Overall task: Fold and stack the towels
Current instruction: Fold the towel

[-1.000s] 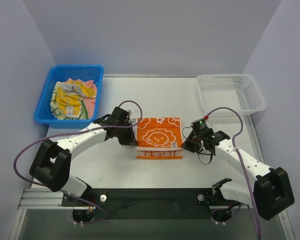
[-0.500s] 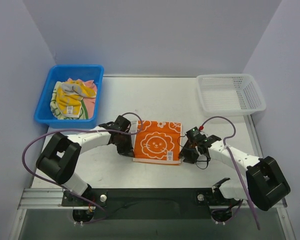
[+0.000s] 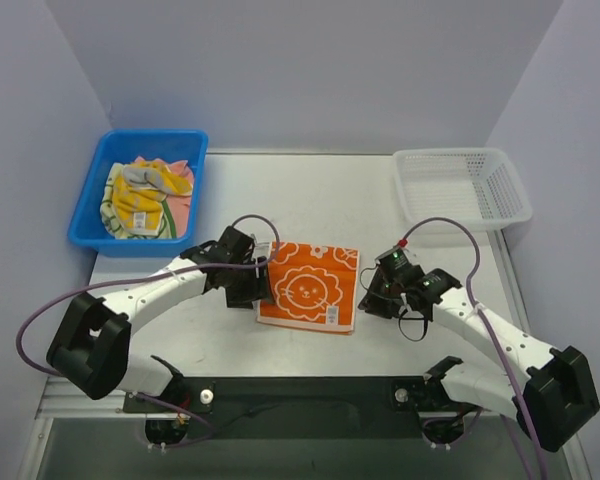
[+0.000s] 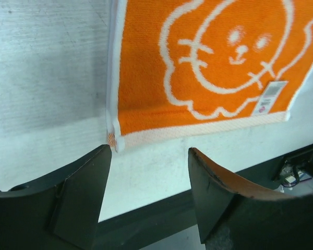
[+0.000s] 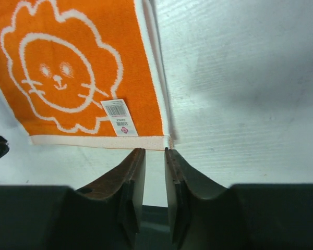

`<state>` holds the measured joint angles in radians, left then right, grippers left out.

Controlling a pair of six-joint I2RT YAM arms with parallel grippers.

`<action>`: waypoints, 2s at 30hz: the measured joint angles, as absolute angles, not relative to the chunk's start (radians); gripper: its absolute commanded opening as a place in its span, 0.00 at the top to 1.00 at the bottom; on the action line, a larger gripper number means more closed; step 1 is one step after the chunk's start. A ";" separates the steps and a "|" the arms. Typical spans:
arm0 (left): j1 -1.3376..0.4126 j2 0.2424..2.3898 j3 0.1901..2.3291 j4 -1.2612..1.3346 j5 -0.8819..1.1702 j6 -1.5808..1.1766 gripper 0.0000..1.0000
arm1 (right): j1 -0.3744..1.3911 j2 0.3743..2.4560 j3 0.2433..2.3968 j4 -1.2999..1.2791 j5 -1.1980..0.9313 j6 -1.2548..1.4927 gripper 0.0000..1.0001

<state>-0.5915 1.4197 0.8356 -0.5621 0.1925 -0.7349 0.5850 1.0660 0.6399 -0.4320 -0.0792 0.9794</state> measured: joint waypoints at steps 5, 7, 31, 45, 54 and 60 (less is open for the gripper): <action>-0.629 1.367 0.925 -0.615 0.150 -0.724 0.46 | 0.625 1.145 0.672 -0.402 -0.093 0.966 0.87; -0.653 1.379 0.955 -0.613 0.134 -0.722 0.53 | 0.644 1.191 0.671 -0.377 -0.107 0.968 0.87; -0.756 1.249 0.663 -0.490 0.157 -0.867 0.38 | 0.626 1.266 0.656 -0.289 -0.226 0.858 0.63; -0.497 1.655 1.085 -0.150 0.185 -0.829 0.63 | 0.603 1.616 0.961 0.241 -0.120 0.841 0.53; -0.479 1.806 0.958 0.038 0.249 -0.831 0.80 | 0.600 1.831 0.861 0.559 -0.123 0.874 0.52; -0.435 1.829 0.840 0.239 0.303 -0.872 0.82 | 0.562 1.854 0.710 0.870 -0.149 0.929 0.49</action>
<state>-0.4347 1.8290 0.8398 0.2386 0.3035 -0.8722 0.5625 1.8542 0.7097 0.8700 -0.1490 0.9295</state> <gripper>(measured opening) 0.183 0.495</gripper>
